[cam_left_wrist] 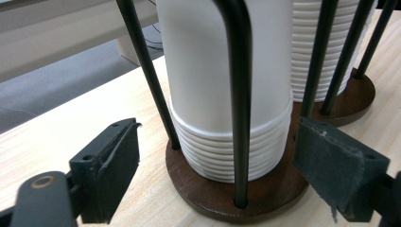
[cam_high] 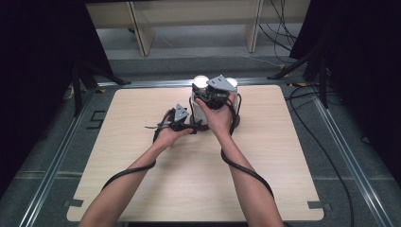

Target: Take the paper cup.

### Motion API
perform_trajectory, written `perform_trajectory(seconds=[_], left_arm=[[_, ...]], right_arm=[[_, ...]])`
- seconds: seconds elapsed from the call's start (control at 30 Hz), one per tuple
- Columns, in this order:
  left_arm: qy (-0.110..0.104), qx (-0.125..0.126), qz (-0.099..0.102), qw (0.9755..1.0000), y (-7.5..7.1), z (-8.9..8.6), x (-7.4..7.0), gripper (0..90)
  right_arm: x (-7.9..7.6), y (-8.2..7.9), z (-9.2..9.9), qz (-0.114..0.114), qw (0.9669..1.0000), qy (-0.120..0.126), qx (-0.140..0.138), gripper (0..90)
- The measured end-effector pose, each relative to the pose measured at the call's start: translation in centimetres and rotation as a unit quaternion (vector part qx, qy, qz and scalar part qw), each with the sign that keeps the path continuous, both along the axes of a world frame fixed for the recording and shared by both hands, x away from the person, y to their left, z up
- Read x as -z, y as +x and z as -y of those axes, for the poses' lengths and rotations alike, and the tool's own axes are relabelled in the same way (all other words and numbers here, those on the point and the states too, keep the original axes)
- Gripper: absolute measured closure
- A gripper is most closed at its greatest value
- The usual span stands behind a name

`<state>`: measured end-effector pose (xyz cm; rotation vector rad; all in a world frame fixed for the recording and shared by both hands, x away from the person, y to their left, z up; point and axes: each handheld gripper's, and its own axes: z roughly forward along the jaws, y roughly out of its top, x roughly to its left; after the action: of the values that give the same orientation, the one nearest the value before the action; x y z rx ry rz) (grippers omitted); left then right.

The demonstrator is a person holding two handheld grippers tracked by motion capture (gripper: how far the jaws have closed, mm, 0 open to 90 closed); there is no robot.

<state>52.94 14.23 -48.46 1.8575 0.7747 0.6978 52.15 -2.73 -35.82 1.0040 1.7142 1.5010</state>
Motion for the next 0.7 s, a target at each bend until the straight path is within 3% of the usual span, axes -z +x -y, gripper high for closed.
perform_trajectory(seconds=[0.2, 0.23, 0.27, 0.3, 0.37, 0.4, 0.43, 0.53, 0.6, 0.7], left_arm=[[0.011, 0.003, 0.013, 0.9999, -0.8, -0.4, -0.5, 14.4], [0.006, 0.006, 0.025, 0.9997, -1.0, -0.6, -0.8, 14.3], [0.006, 0.006, 0.025, 0.9997, -1.0, -0.6, -0.8, 14.3], [0.003, 0.009, 0.025, 0.9996, -1.3, -0.8, -0.9, 14.2], [0.004, 0.009, 0.026, 0.9996, -1.5, -0.9, -1.0, 14.0], [0.003, 0.010, 0.027, 0.9996, -1.7, -1.0, -1.1, 13.7], [0.003, 0.011, 0.028, 0.9995, -1.8, -1.1, -1.2, 13.4], [-0.002, 0.014, 0.031, 0.9994, -2.4, -1.4, -1.5, 13.2], [-0.002, 0.014, 0.030, 0.9994, -2.8, -1.6, -1.7, 12.4], [-0.009, 0.015, 0.030, 0.9994, -3.4, -1.9, -1.8, 11.7]], right_arm=[[-0.8, -0.4, 0.1, 0.007, 1.0000, 0.006, -0.002, 36.0], [-0.9, -0.5, 0.2, 0.006, 1.0000, 0.007, -0.002, 36.0], [-1.1, -0.5, 0.4, 0.017, 0.9999, -0.002, -0.002, 36.0], [-1.1, -0.6, 0.3, 0.005, 0.9999, 0.010, -0.003, 36.0], [-1.2, -0.7, 0.4, 0.003, 0.9999, 0.014, -0.003, 36.0], [-1.3, -0.7, 0.5, 0.015, 0.9997, 0.014, -0.010, 36.0], [-1.5, -0.9, 0.6, 0.006, 0.9999, 0.012, -0.007, 36.0], [-1.6, -1.0, 0.9, 0.022, 0.9997, 0.008, -0.012, 36.0], [-1.9, -1.6, 0.9, 0.009, 0.9996, 0.023, -0.011, 36.0], [-2.1, -1.8, 1.3, 0.021, 0.9995, 0.017, -0.017, 36.0]])
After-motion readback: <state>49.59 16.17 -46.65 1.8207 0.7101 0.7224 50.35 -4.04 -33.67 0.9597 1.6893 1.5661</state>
